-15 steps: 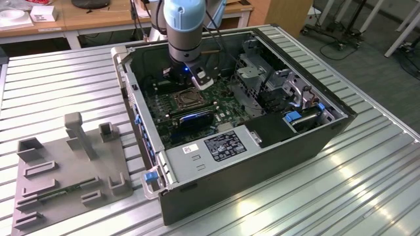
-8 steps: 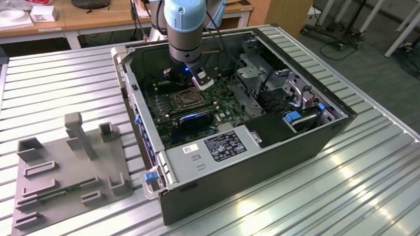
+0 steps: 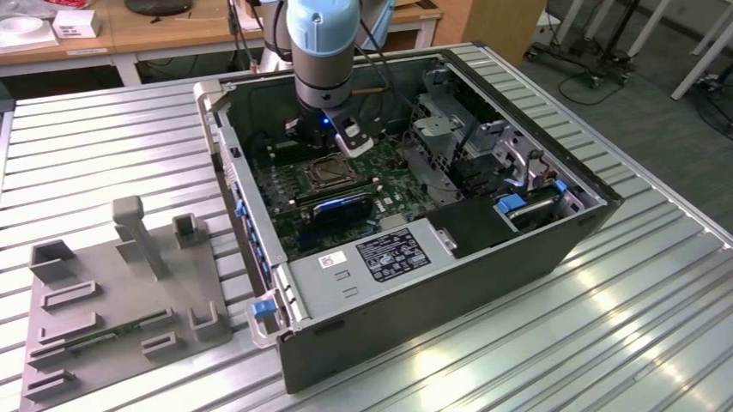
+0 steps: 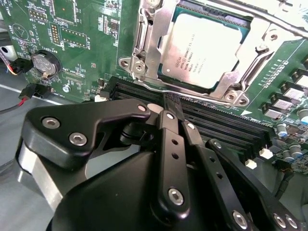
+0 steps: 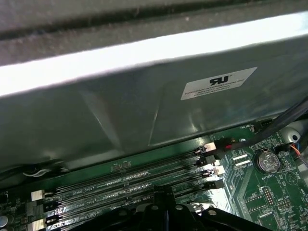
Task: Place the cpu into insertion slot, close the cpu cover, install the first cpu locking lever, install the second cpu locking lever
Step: 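Install the first cpu locking lever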
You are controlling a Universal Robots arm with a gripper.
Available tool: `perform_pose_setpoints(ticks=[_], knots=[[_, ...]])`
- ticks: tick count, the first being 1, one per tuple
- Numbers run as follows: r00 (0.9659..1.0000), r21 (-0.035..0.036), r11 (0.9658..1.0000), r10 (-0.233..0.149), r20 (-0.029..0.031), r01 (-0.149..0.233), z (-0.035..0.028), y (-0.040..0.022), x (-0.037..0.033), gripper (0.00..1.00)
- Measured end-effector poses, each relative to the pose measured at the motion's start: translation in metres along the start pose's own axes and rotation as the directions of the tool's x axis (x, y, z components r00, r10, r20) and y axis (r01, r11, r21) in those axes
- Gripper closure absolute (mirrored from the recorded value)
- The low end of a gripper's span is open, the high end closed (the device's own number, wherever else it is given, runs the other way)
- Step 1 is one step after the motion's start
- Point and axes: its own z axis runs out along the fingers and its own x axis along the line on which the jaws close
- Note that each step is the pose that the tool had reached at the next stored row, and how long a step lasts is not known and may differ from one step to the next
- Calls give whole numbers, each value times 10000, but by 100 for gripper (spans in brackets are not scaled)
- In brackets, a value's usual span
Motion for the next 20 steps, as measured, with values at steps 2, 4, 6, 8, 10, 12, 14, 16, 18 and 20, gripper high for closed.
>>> perform_pose_setpoints(ticks=[2,4,6,8,10,12,14,16,18,20], knots=[[10000,-4,10000,-1,0,1,0,-3,-1,89],[10000,-3,10000,0,2,0,-1,-7,-2,89],[10000,0,10000,0,2,0,-2,-7,-3,89],[10000,1,10000,0,2,0,-3,-7,-3,89],[10000,-6,10000,-1,5,1,-13,-3,-4,89],[10000,-8,10000,-1,3,1,-34,6,-5,89],[10000,-5,10000,0,1,0,-59,14,-7,89],[10000,-4,10000,0,-1,0,-88,24,-8,89],[10000,-8,10000,1,-1,-1,-118,35,-10,89],[10000,-9,10000,1,-2,-1,-144,45,-12,89]])
